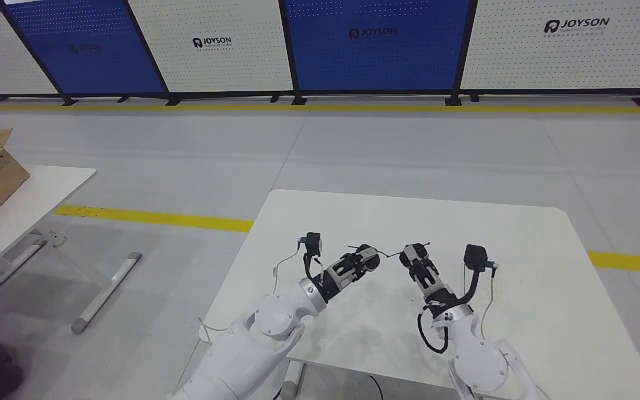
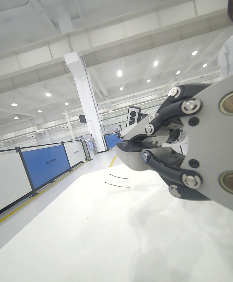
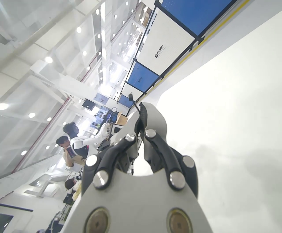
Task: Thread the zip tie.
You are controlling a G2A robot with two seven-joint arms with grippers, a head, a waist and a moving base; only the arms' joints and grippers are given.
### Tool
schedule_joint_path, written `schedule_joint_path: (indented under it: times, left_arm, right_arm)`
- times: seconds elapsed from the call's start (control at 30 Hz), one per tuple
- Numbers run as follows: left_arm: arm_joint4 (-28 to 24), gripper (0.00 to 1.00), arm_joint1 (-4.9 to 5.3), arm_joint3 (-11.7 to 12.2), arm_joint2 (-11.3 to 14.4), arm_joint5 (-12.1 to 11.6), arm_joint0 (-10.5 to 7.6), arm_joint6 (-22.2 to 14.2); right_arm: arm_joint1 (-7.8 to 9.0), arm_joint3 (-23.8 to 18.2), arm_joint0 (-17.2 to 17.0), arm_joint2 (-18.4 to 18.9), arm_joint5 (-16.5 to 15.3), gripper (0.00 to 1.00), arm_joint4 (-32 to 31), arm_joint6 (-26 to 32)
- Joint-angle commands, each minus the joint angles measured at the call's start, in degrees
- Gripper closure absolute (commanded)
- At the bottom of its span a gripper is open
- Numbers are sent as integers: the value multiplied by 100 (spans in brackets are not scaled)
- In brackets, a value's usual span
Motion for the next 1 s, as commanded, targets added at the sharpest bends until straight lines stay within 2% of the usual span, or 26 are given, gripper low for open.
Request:
schedule_joint_path:
  times: [0.0, 0.3, 0.37, 0.77, 0.97]
  left_arm:
    - [-1, 100, -6, -7, 10, -21, -1, 20]
    - [-257, 100, -32, -33, 22, -132, 29, -51]
    - [-294, 100, -30, -21, 14, -45, 19, -116]
    - [-294, 100, -30, -21, 14, -45, 19, -116]
    - [-294, 100, -30, -21, 14, -45, 19, -116]
  right_arm:
    - [-13, 48, 17, -33, 1, 100, -18, -32]
    - [-76, 129, 13, -119, -152, 100, 161, -224]
    - [-85, 140, 23, -110, -92, 100, 131, -277]
    - [-91, 64, -56, -19, 4, 100, -251, -399]
    - [-81, -49, -131, 31, -14, 100, -286, -184]
